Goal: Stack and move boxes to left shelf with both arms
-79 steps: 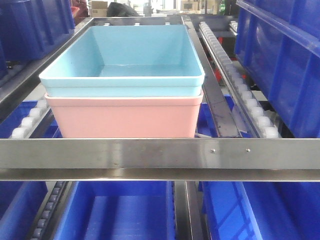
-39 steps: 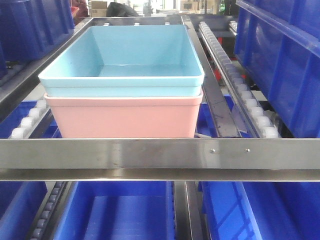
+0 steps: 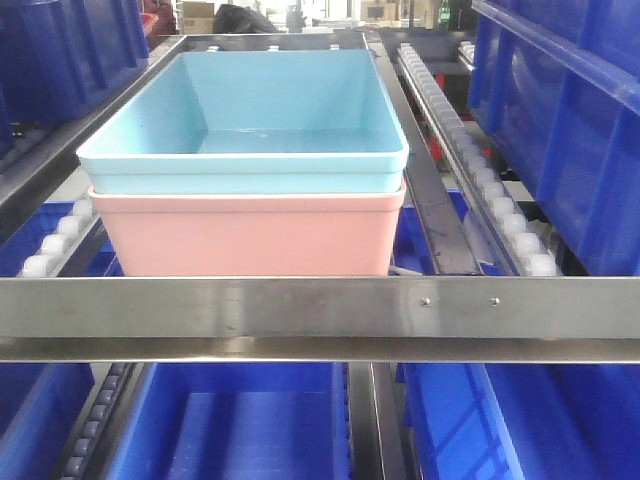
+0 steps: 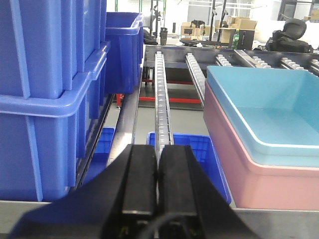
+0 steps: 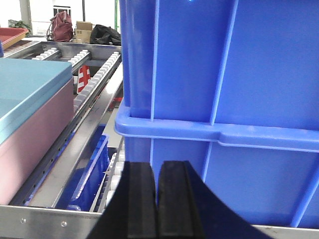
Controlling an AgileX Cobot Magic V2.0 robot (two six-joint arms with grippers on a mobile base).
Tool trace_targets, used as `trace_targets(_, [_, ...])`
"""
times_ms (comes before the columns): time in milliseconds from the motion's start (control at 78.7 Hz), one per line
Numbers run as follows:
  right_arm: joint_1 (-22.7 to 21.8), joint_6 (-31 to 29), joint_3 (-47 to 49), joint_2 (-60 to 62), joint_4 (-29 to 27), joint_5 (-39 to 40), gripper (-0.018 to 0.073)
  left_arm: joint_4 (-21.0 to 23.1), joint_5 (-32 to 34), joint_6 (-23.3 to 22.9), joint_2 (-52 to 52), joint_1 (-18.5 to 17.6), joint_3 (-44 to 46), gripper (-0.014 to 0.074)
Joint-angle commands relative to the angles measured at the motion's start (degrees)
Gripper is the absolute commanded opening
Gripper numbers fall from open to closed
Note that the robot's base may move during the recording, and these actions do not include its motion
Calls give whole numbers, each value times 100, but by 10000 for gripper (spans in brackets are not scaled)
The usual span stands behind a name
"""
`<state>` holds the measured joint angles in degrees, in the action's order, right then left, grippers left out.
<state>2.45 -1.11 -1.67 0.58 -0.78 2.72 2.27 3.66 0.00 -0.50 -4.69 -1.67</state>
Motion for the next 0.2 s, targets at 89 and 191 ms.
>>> trace_targets(89, [-19,-2,129,109,-5,510,52,50,533,-81,-111,8,25,-1])
trace_targets(191, [-19,-2,129,109,-5,510,52,50,533,-81,-111,8,25,-1])
